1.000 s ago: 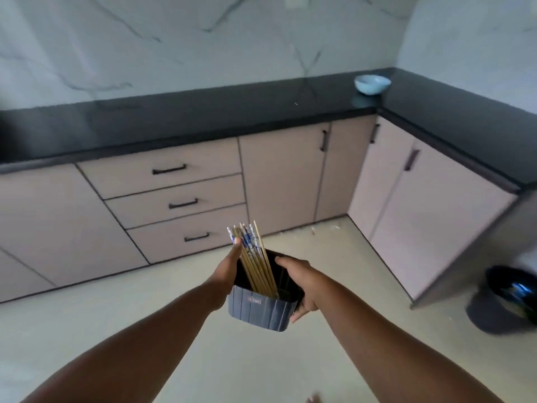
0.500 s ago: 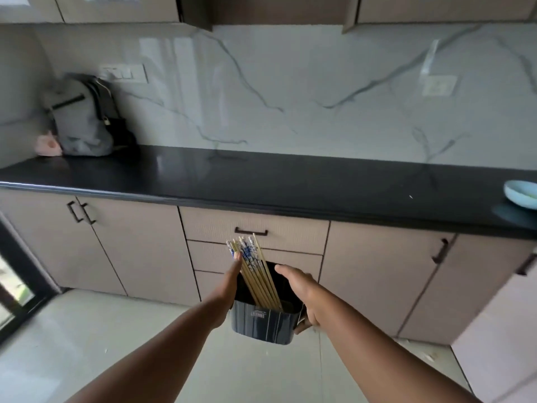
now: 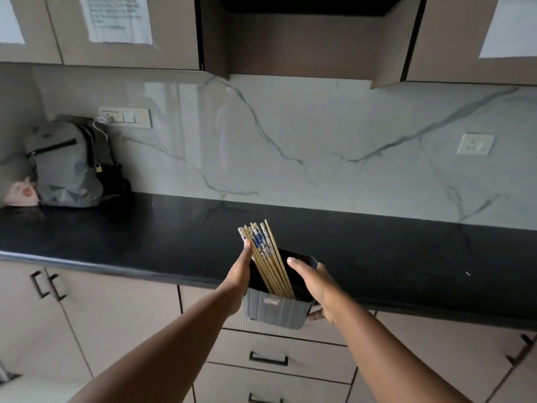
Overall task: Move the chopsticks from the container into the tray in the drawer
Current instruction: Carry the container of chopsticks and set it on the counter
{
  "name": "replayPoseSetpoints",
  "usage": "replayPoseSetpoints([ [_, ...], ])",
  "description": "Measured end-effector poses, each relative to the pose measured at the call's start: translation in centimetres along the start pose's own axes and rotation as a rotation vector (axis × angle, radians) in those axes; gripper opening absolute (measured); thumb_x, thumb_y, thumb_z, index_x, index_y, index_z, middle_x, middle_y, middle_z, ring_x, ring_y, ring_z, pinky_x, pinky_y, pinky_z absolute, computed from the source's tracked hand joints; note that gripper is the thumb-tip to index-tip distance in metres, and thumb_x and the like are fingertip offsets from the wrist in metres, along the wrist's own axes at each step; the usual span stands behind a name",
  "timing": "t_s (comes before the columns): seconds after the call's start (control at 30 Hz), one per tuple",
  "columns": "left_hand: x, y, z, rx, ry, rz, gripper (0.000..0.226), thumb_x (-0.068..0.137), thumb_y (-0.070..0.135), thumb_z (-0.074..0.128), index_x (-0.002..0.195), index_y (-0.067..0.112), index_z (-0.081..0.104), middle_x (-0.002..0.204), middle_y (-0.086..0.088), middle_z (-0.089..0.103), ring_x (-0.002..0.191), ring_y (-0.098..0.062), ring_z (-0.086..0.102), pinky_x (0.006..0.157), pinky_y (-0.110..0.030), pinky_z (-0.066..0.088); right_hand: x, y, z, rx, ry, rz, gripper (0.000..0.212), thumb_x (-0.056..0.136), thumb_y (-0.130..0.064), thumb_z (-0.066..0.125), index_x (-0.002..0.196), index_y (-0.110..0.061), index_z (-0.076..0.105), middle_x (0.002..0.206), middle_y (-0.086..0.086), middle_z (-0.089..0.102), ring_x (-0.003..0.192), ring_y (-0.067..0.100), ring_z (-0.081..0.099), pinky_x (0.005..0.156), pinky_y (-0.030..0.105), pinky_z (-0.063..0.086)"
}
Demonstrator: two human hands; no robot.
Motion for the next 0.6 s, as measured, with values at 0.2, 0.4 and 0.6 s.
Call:
replayPoseSetpoints([
  [0.2, 8.7, -0.2, 0.7, -0.023, -0.019, -0.032, 0.062, 0.096, 0.061, 0.022, 0.119, 0.019, 0.061, 0.120, -0.008, 0.066, 0.103, -0.018, 0.063, 0.088, -0.034, 0.047, 8.3, -2.3, -0.1, 0.003, 0.022, 0.043, 0.085, 0.074, -0.076, 0.054, 0.143, -0.031, 0.032, 0.145, 0.004, 0.041, 0.124, 0.030, 0.046, 0.092, 0.053, 0.048],
  [0.4, 16.8, -1.9, 1.2, 0.053, 0.054, -0.068, 0.071, 0.091, 0.067, 0.020, 0.133, 0.022, 0.055, 0.133, -0.002, 0.058, 0.119, -0.017, 0.053, 0.108, -0.038, 0.031, 17.7, -2.2, 0.0, -0.030, -0.004, 0.134, 0.082, 0.079, -0.078, 0.044, 0.144, -0.032, 0.027, 0.149, 0.004, 0.037, 0.126, 0.032, 0.043, 0.091, 0.053, 0.048],
  [0.6, 23.3, -1.9, 1.4, 0.094, 0.099, -0.086, 0.056, 0.101, 0.049, 0.020, 0.134, 0.016, 0.051, 0.122, 0.006, 0.052, 0.114, -0.008, 0.046, 0.097, -0.027, 0.029, 26.1, -3.8, 0.2, -0.104, 0.055, 0.019, 0.077, 0.087, -0.062, 0.051, 0.146, -0.017, 0.030, 0.146, 0.010, 0.045, 0.127, 0.031, 0.048, 0.098, 0.044, 0.042],
])
Point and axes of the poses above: each hand's wrist, its own x-axis towards the middle knuckle, its own z-axis out of the palm, y = z × x, the point moved 8 cm from there along x, towards the middle knuckle
